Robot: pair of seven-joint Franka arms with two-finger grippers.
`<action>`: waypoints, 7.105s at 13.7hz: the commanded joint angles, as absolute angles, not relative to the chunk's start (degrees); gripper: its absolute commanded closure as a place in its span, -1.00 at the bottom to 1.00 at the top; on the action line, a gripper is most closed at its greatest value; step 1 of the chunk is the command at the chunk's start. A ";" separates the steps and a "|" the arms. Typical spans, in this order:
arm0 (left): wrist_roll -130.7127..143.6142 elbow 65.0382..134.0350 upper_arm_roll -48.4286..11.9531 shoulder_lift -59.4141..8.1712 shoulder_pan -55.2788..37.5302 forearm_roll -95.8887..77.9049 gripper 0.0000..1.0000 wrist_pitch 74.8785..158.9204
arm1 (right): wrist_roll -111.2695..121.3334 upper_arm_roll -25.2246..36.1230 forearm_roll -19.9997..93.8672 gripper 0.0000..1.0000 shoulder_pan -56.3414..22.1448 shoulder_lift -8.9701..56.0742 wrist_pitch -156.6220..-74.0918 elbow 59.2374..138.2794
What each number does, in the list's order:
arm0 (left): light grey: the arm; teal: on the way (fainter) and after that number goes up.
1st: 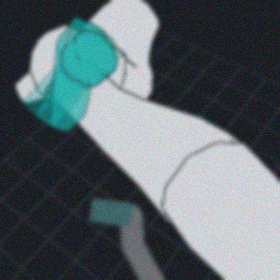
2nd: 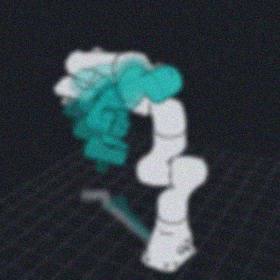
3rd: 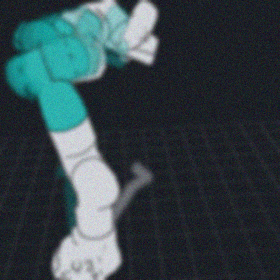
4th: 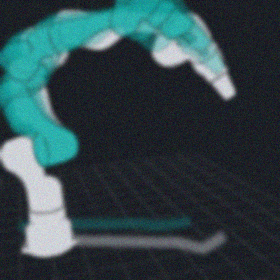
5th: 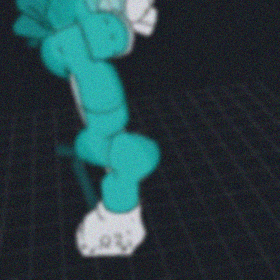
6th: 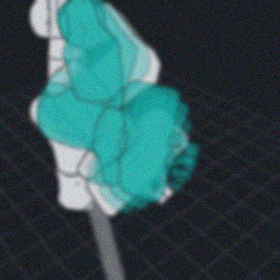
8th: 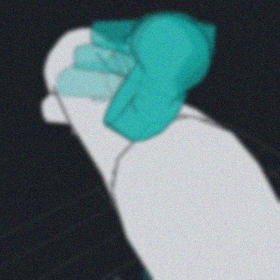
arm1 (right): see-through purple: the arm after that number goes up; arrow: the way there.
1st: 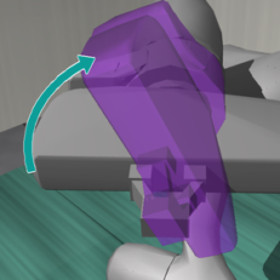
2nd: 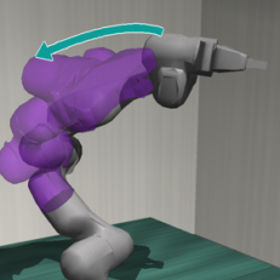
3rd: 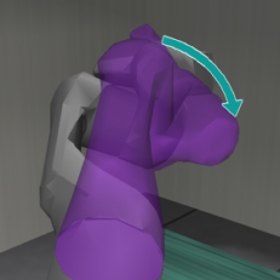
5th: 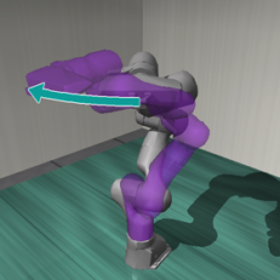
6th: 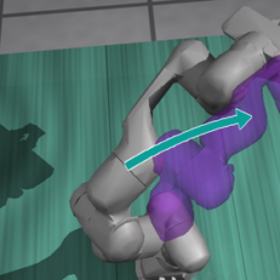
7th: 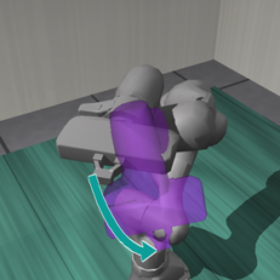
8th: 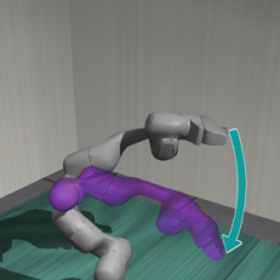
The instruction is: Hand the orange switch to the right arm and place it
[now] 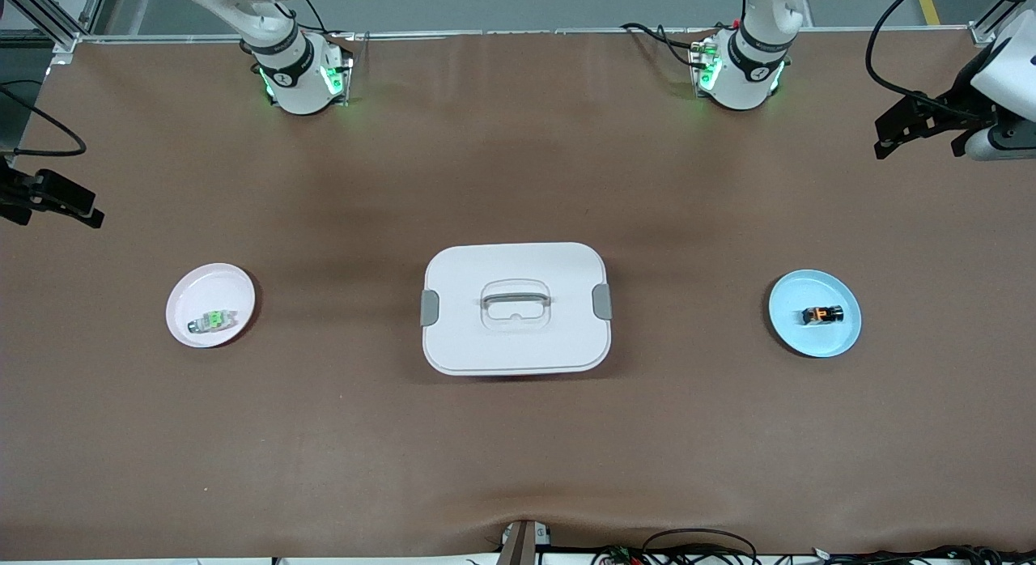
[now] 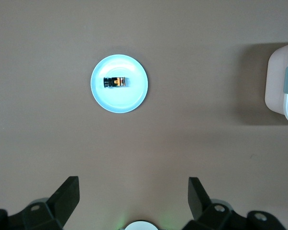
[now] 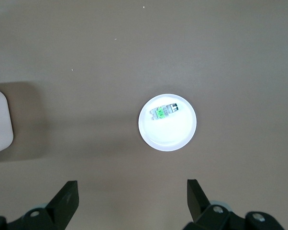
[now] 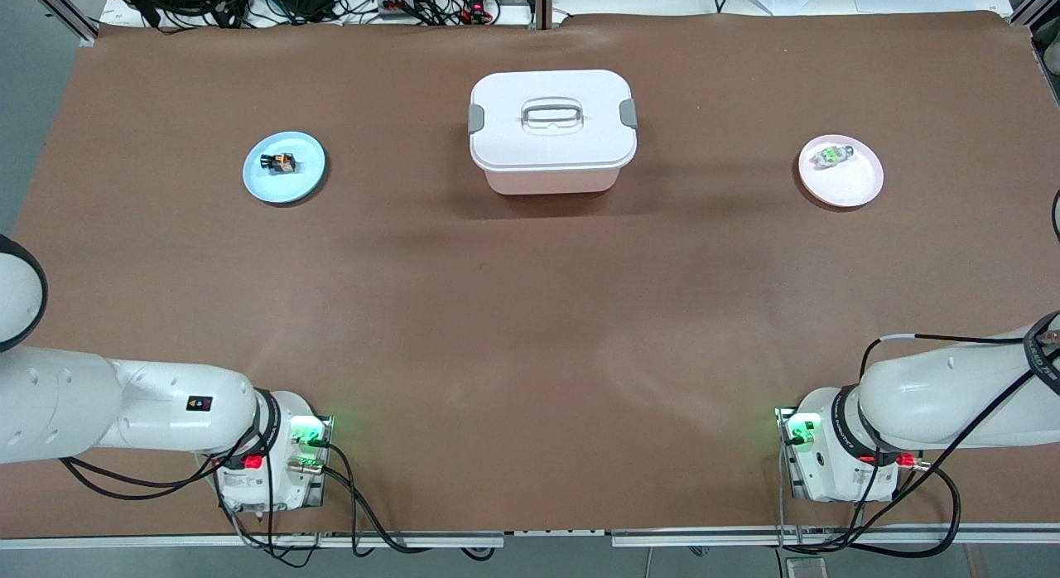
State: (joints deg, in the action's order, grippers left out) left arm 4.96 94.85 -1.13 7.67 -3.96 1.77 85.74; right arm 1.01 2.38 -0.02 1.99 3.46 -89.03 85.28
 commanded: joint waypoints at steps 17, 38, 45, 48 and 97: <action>3.69 101.31 -0.97 -4.30 0.97 7.03 -1.00 100.51 | 1.67 2.55 -0.26 -1.00 1.58 3.08 -88.68 84.99; 0.44 114.52 -0.88 -23.81 5.89 12.38 -1.00 135.52 | 1.76 2.55 -0.35 -1.00 1.76 3.08 -88.68 84.90; 0.70 116.02 -1.14 -25.93 7.38 12.48 -1.00 139.39 | 1.84 2.55 -0.35 -1.00 1.76 3.08 -88.68 84.90; 1.67 115.93 -1.41 -26.10 7.21 12.13 -1.00 139.75 | 2.20 2.55 -0.35 -1.00 1.67 3.08 -88.59 84.90; 45.58 87.64 -26.79 -19.24 5.72 -26.18 0.81 96.33 | -35.95 0.53 11.51 -1.00 -24.94 3.42 -83.14 82.79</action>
State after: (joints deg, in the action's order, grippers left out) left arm 40.28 90.29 -24.62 -18.08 6.22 -24.40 97.44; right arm -35.18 0.17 10.56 -22.62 2.37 -83.35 83.60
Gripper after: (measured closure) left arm 0.273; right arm 0.000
